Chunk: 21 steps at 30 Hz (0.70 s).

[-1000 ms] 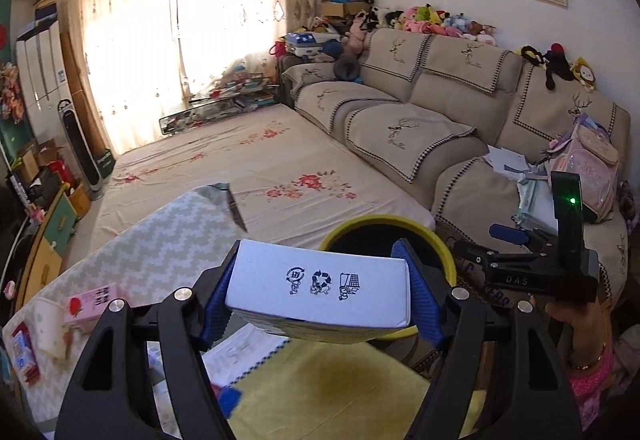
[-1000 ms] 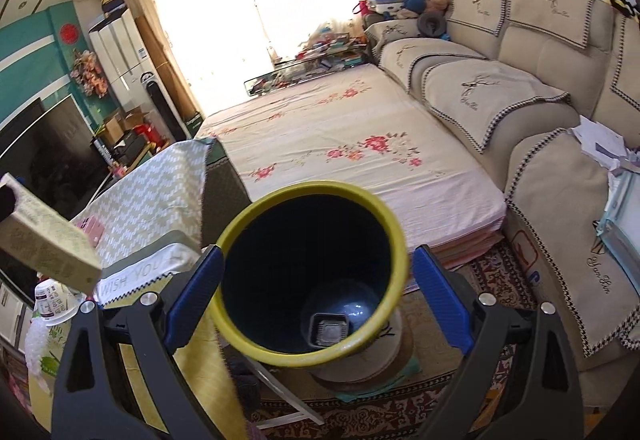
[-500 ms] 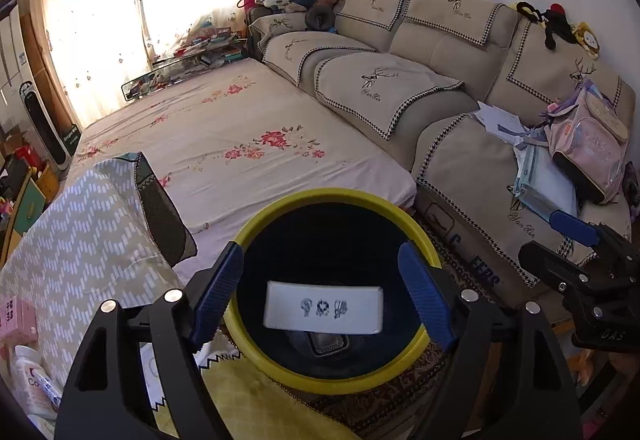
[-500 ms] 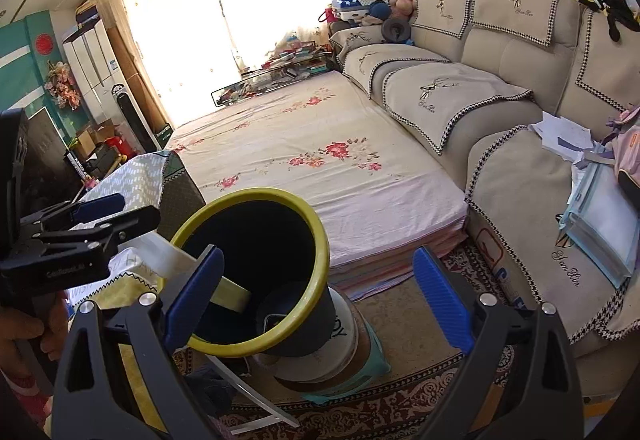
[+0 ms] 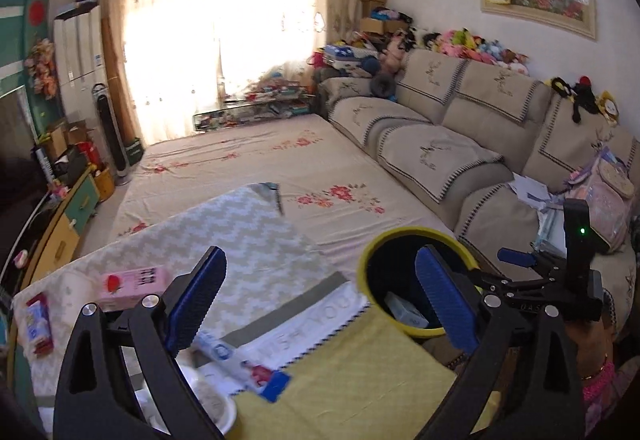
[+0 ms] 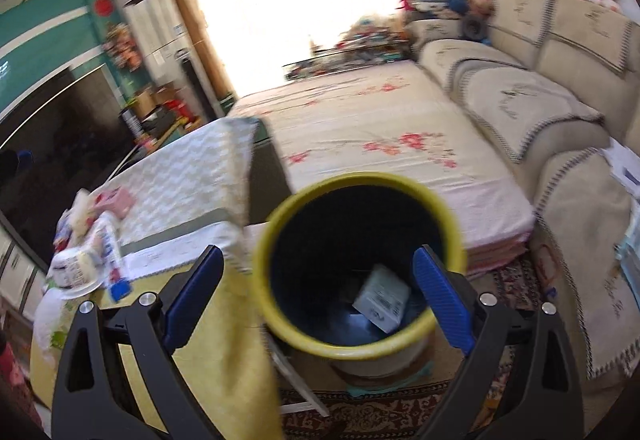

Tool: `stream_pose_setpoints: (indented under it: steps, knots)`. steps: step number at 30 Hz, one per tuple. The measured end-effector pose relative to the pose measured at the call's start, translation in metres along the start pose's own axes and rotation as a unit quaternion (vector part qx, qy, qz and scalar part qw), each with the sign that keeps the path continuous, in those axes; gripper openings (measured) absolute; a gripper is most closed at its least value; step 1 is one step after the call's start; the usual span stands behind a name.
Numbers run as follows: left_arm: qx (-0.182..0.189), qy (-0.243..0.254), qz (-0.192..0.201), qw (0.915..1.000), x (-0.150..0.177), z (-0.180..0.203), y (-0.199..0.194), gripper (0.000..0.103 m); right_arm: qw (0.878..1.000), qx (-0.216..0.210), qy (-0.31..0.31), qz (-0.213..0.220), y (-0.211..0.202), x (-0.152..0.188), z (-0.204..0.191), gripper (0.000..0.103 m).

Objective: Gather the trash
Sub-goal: 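Reach the right gripper to the blue-and-white drink pouch and grasp it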

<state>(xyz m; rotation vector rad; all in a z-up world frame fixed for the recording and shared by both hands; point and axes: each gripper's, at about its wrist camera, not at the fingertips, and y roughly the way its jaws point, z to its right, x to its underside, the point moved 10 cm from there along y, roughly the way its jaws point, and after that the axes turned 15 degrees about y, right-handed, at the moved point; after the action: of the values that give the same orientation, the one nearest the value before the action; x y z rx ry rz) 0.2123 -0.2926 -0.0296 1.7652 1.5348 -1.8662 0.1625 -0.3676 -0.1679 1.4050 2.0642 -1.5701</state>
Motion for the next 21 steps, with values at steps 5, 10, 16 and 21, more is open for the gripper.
stream_pose_setpoints:
  steps: [5, 10, 16, 21]
  knots:
    - [-0.123, -0.056, 0.007, 0.9908, 0.053, -0.122, -0.052, 0.098, 0.992, -0.071, -0.082, -0.067, 0.039, 0.035, -0.102, 0.091]
    - [-0.213, -0.102, -0.014, 0.9716, 0.124, -0.220, -0.081, 0.098, 0.971, -0.122, -0.173, -0.115, 0.072, 0.070, -0.199, 0.090]
    - [-0.259, -0.141, -0.030, 0.9551, 0.218, -0.294, -0.090, 0.098, 0.946, -0.118, -0.263, -0.150, 0.103, 0.103, -0.255, 0.068]
    - [-0.231, -0.170, -0.022, 0.9578, 0.260, -0.307, -0.077, 0.098, 0.941, -0.092, -0.277, -0.173, 0.122, 0.117, -0.255, 0.057]
